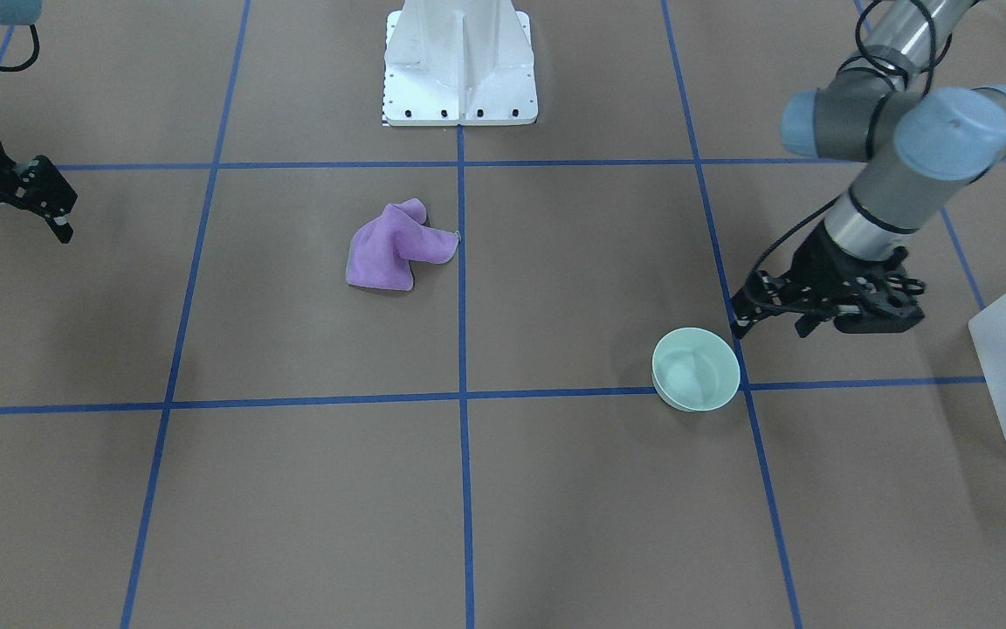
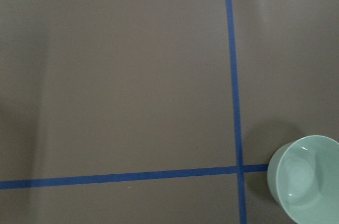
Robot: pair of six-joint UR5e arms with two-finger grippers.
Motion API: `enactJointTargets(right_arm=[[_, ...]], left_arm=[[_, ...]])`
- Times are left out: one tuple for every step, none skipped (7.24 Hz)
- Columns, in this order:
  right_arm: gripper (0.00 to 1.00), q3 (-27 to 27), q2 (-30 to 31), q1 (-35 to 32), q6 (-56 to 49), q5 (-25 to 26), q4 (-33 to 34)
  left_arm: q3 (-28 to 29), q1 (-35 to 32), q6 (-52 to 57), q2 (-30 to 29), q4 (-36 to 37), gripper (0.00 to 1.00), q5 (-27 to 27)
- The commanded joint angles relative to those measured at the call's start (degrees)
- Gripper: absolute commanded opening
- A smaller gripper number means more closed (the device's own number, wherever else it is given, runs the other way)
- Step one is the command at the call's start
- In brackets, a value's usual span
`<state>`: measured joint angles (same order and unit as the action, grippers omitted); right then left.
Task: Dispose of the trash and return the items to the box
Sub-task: 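Reach the left gripper to the pale green bowl and grasp its rim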
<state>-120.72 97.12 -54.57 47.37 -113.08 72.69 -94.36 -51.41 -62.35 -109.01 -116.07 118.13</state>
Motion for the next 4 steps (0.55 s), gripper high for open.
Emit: enactJointTargets(right_arm=[[1.00,0.0,0.0,0.1,0.0,0.0,0.0],[1.00,0.0,0.0,0.2,0.0,0.0,0.0],[1.00,0.0,0.1,0.2,0.0,0.2,0.0],[1.00,0.0,0.1,0.3,0.0,0.7,0.0]], left_arm=[[6.1,3.9,-2.5,-2.3,-4.0,0.98,-5.8],[9.7,4.0,-2.5,-2.3,-8.2,0.98,-6.5],[11.6,4.5,-2.6,-2.3,-10.7,0.98,-6.6],[11.7,5.3,-4.0,-2.4,-10.8,0.95,-7.1]])
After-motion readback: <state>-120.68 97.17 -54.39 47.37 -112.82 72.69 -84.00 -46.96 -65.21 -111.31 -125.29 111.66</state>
